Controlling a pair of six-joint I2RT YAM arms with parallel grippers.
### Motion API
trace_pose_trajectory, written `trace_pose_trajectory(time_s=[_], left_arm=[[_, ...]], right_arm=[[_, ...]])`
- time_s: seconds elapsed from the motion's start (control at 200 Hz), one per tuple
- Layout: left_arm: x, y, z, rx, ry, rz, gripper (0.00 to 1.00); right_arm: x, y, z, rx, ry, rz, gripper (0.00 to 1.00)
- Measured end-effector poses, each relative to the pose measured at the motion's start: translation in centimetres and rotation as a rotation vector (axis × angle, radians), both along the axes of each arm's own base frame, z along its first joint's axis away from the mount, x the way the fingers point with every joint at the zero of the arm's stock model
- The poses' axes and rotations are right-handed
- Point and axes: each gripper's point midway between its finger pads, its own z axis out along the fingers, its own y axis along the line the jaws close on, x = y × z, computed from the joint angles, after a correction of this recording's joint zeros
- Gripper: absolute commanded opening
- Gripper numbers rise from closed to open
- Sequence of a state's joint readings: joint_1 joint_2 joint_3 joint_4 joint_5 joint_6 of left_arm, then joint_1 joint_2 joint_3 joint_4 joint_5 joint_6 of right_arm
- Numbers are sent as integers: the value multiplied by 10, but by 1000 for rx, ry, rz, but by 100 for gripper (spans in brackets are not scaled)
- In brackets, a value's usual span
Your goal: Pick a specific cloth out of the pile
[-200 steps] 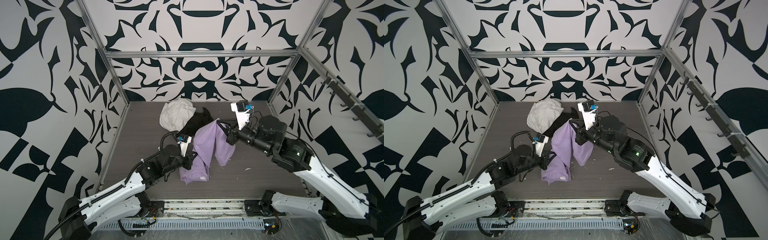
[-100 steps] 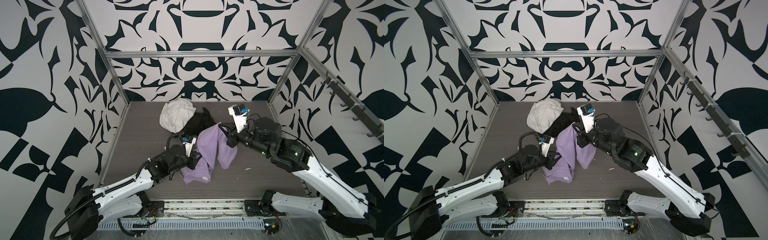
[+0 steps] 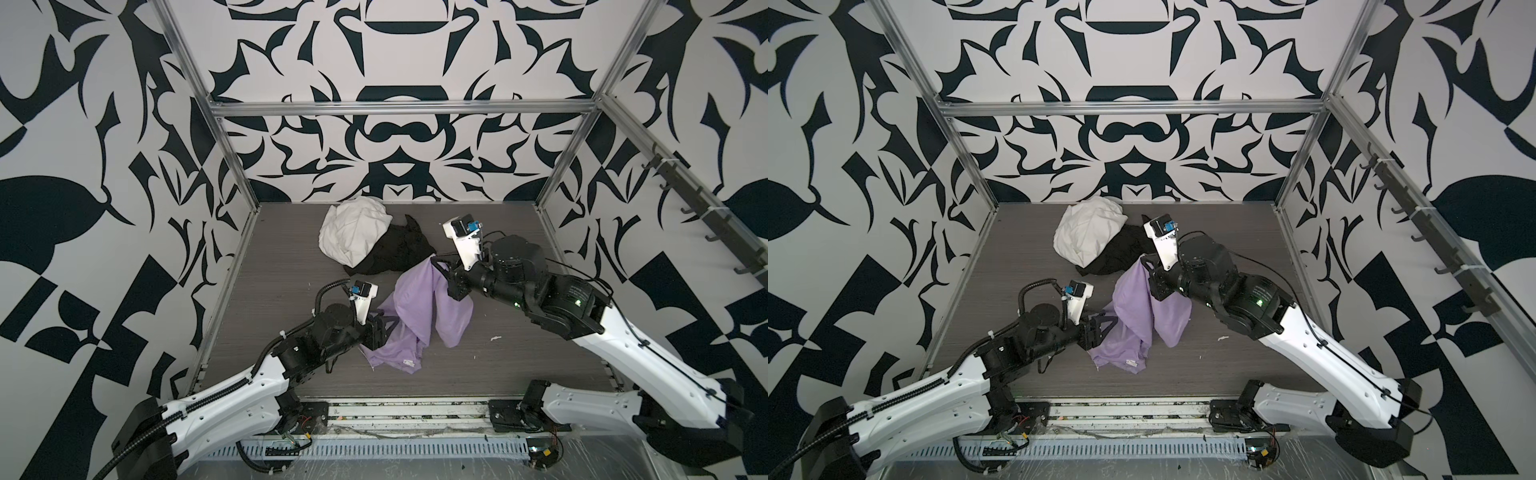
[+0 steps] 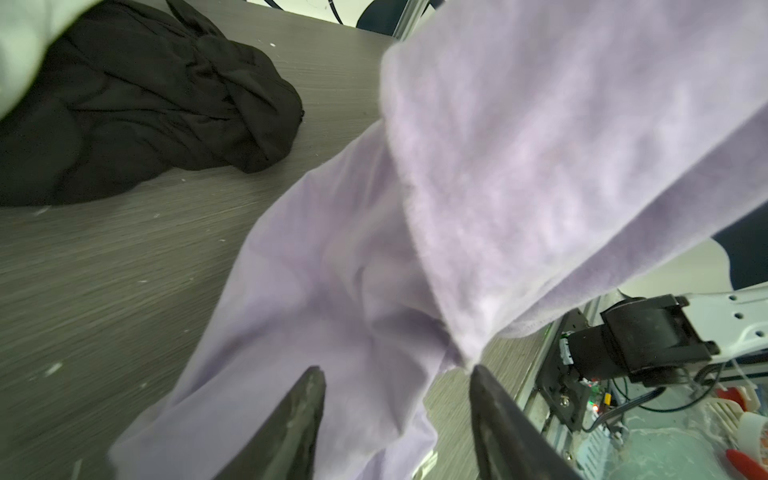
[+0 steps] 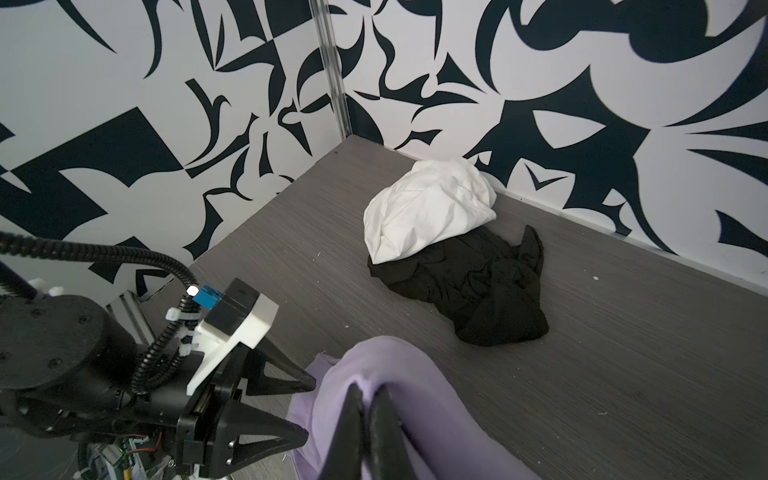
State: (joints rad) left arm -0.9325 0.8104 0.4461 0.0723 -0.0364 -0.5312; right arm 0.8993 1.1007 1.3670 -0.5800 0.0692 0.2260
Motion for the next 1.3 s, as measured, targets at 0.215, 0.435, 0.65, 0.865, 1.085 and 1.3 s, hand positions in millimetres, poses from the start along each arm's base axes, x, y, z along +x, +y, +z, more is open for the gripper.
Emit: trace_pose_trajectory(time_s=[0.215,0.435,0.65,0.865,1.085,1.3], left_arm=[[-3,11,11,-24,-29,24,64],[-5,16,5,-2,-12,31,63],[-2,33,14,-10,-35,102,63],[4,59,11,27,-46,220,63],[10,84,-6,101,-6,345,64],[11,99,-17,144,29,418,64]], right_arm=[[-2,17,-17,-10,65,59,0],[-8,32,-37,6,154,109,0],[-13,50,-61,26,262,155,0],[-18,75,-78,42,342,218,0],[-39,111,-110,-19,394,337,0],[-53,135,-143,-93,431,417,0]])
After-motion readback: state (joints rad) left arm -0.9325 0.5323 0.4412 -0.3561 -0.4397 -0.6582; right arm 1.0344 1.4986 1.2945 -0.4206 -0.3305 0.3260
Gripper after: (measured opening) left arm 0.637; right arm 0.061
